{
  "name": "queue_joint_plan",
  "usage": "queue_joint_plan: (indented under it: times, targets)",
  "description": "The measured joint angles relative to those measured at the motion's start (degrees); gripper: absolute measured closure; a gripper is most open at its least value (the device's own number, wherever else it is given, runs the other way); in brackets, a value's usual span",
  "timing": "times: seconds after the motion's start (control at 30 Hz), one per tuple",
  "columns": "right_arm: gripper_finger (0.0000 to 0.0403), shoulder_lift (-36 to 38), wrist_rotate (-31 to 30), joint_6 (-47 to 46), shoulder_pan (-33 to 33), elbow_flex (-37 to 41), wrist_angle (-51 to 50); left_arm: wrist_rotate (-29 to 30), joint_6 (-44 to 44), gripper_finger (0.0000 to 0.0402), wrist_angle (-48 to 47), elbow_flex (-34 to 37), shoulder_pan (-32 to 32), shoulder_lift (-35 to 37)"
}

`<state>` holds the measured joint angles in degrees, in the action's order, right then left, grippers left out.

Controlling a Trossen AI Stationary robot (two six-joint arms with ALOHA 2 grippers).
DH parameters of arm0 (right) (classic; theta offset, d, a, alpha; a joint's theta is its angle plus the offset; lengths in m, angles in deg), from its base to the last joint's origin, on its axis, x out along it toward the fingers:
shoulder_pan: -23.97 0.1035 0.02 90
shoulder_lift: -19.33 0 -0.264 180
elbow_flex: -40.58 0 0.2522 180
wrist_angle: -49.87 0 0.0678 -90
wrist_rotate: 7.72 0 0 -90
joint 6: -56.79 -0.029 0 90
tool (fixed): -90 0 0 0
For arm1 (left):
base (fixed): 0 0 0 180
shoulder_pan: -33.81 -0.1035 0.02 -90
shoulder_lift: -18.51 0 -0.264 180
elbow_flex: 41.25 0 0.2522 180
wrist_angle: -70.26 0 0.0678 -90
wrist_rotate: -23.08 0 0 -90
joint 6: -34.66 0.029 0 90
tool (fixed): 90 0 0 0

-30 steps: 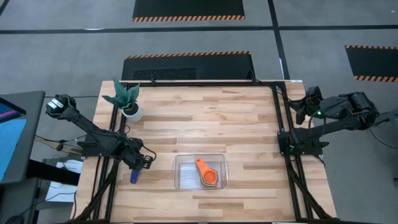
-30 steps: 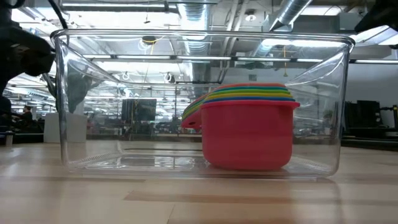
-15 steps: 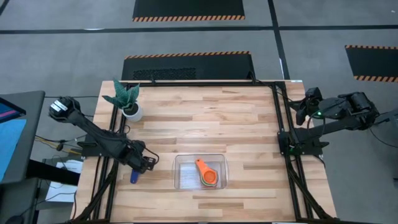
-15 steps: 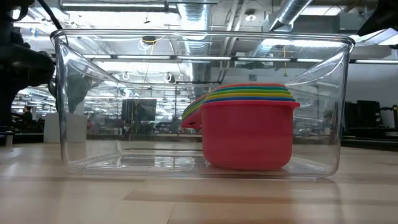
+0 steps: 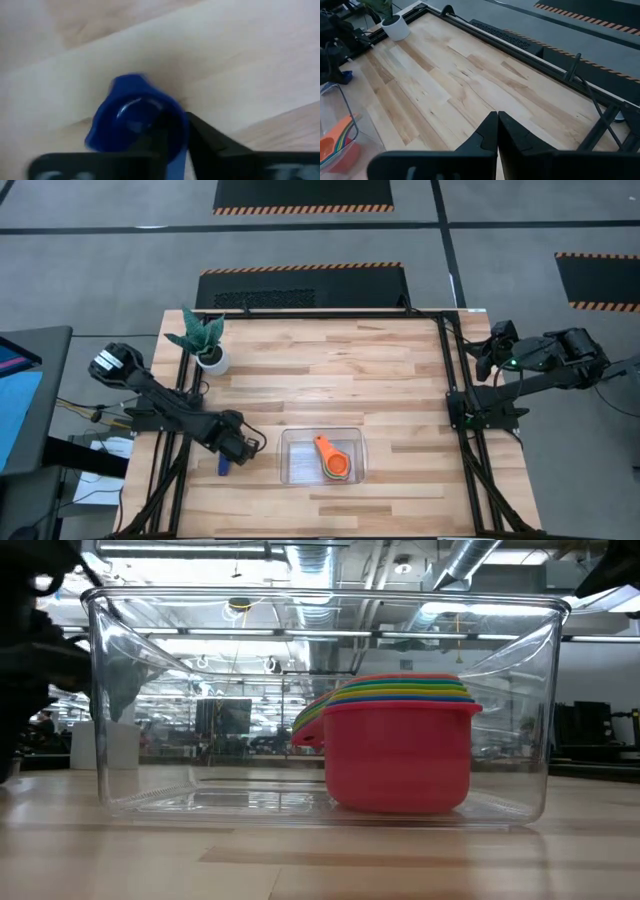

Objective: Nest measuring cups in basket
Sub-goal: Stack the dark blue measuring cup on top of the orange measuring cup in the transparent bin

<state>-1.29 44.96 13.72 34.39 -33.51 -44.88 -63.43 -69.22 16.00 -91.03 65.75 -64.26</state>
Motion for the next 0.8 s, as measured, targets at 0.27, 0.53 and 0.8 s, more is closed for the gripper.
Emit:
queue_joint_plan:
  times: [0.27,0.53,0.8]
  targets:
    - [0.0377,0.0,-0.02,-0.01,-0.01,0.0,0.0,7.8,18.07,0.0399,-0.17,-10.39,-7.74,6.84]
    - [0.0377,0.02,-0.01,-0.02,-0.01,0.0,0.02,17.83,60.22,0.0401,1.08,-34.93,-15.76,6.54]
    - [0.0377,0.02,0.0,-0.02,-0.01,0.0,0.01,15.82,118.16,0.0401,-0.77,-64.98,-18.07,-14.13]
